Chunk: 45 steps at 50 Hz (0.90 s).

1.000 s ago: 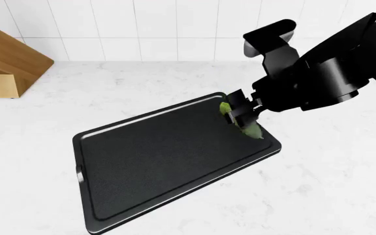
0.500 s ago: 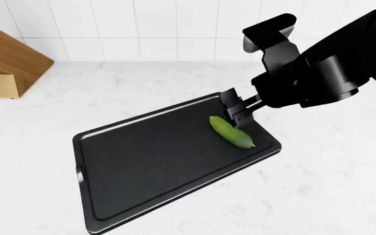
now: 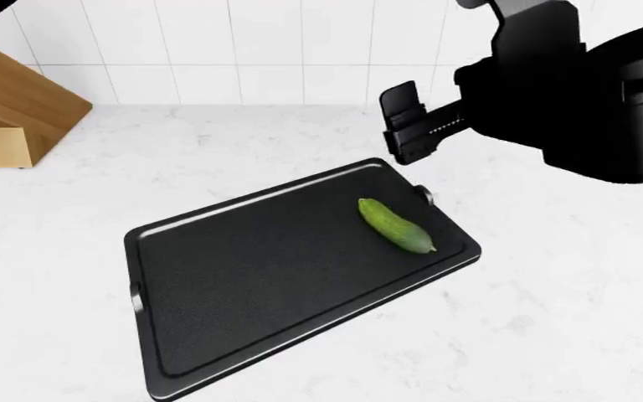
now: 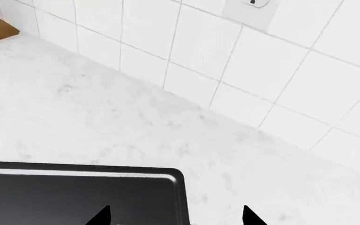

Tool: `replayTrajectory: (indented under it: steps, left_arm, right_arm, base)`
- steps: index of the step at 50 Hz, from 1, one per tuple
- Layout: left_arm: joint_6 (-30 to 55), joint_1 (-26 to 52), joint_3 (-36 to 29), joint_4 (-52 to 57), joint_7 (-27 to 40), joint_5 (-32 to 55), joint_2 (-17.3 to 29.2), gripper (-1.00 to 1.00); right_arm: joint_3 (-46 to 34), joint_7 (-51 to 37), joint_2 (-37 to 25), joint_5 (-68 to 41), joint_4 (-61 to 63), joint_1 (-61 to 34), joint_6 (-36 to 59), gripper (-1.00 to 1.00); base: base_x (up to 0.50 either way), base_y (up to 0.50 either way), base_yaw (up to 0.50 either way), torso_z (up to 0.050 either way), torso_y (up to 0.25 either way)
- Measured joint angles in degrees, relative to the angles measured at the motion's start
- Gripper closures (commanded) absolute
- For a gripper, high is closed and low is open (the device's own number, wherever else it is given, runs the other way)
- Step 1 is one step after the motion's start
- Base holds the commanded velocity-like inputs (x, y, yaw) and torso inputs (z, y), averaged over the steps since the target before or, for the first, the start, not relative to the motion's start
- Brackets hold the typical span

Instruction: Place the two vegetables and bowl onto the tray for setting up a vegetable dip station.

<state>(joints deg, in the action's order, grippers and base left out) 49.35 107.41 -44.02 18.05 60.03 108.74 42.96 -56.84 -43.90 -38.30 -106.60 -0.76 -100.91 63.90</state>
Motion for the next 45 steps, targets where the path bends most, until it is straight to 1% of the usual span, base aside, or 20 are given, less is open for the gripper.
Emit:
replayTrajectory:
  steps: [7, 14, 22, 29, 34, 45]
  left_arm:
    - [0.33, -2.43, -1.02, 0.74, -1.27, -0.14, 0.08, 1.00]
    - [0.40, -5.57, -2.45, 0.37, -3.92, -1.67, -0.61, 1.00]
    - [0.55, -8.17, -4.17, -2.18, -8.20, -4.69, -2.03, 1.00]
    - [1.22, -8.44, -5.65, -6.16, -12.31, -7.70, -3.72, 1.00]
    - [2.59, -7.40, -7.01, -10.42, -17.06, -9.89, -5.37, 1.00]
    - [7.12, -2.86, -12.30, -23.09, -32.80, -16.88, -10.27, 1.00]
  right_arm:
    - [3.28, -4.46, -4.08, -2.02, 7.26, -0.70, -2.54, -1.00]
    - [6.40, -7.05, -7.06, -4.15, 12.75, -4.15, -3.14, -1.00]
    - [9.59, -9.23, -8.60, -8.46, 16.84, -10.29, -2.97, -1.00]
    - [11.25, -10.96, -9.07, -12.06, 18.83, -14.86, -2.73, -1.00]
    - [11.87, -11.66, -9.16, -13.59, 19.64, -16.61, -2.66, -1.00]
    - [12.33, -12.49, -9.07, -15.34, 20.42, -18.17, -2.71, -1.00]
  base:
    - [0.00, 0.00, 0.00, 0.000, 0.000]
    - [0.00, 0.00, 0.00, 0.000, 0.000]
    - [0.00, 0.00, 0.00, 0.000, 0.000]
    - [0.00, 0.00, 0.00, 0.000, 0.000]
    - [0.00, 0.00, 0.00, 0.000, 0.000]
    - [0.00, 0.00, 0.00, 0.000, 0.000]
